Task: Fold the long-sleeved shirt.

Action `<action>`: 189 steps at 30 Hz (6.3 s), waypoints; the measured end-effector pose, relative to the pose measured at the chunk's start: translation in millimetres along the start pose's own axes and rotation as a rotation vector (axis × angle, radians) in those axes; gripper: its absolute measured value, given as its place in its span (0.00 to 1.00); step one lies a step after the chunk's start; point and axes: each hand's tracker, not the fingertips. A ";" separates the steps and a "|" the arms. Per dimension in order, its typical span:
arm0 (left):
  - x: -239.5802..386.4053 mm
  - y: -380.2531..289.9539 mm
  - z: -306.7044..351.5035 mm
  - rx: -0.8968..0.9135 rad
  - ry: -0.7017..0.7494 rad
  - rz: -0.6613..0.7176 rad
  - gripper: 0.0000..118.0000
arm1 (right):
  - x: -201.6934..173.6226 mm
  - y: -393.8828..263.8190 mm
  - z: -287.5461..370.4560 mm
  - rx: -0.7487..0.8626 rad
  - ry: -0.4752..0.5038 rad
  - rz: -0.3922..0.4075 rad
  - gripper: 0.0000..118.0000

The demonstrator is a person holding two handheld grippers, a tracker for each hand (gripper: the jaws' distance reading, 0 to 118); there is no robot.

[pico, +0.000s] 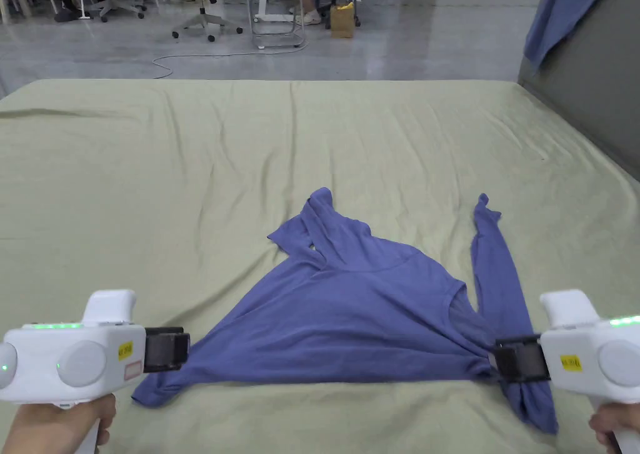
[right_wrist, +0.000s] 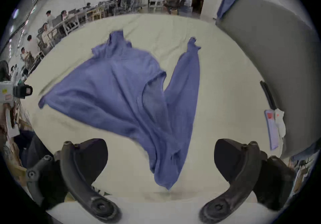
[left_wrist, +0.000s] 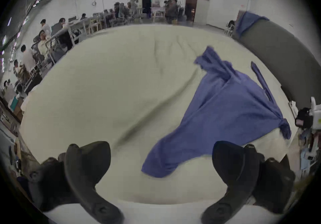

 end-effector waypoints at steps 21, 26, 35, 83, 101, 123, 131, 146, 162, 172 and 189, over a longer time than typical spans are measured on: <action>11.1 -23.9 -48.6 -0.221 0.134 0.058 0.81 | -39.5 16.9 -15.6 -0.034 0.026 0.045 0.00; 4.3 -36.6 -89.2 -0.182 0.152 0.021 0.64 | -45.2 25.0 -31.4 -0.054 0.027 0.069 0.00; 26.5 9.0 -37.8 -0.075 0.042 0.003 0.02 | -47.9 138.8 -83.9 -0.011 0.030 0.121 0.00; 71.3 514.5 139.0 0.660 0.190 0.025 0.02 | 33.3 532.8 193.7 0.585 -0.184 0.099 0.00; 77.3 500.8 70.2 0.540 0.201 -0.019 0.02 | 28.9 516.6 105.3 0.467 -0.210 0.022 0.00; 47.9 244.2 32.9 0.356 0.081 -0.056 0.02 | -0.6 247.4 32.3 0.280 -0.005 0.108 0.00; 12.1 37.2 46.4 0.036 0.002 -0.102 0.02 | -12.3 39.6 37.3 0.037 0.124 0.155 0.00; -5.4 -25.9 36.7 -0.099 -0.043 -0.097 0.87 | -16.7 -37.9 3.7 -0.296 0.146 0.255 0.68; 25.1 113.3 -4.4 0.164 -0.002 -0.110 0.00 | -10.4 144.3 -41.0 0.042 0.100 0.042 0.00; 26.9 149.1 -96.1 0.109 0.023 -0.110 0.00 | -2.2 323.4 -245.9 -0.108 -0.021 -0.045 0.70; 24.2 136.3 -105.0 0.114 -0.006 -0.072 0.00 | 9.0 301.1 -259.1 -0.123 -0.040 -0.144 0.06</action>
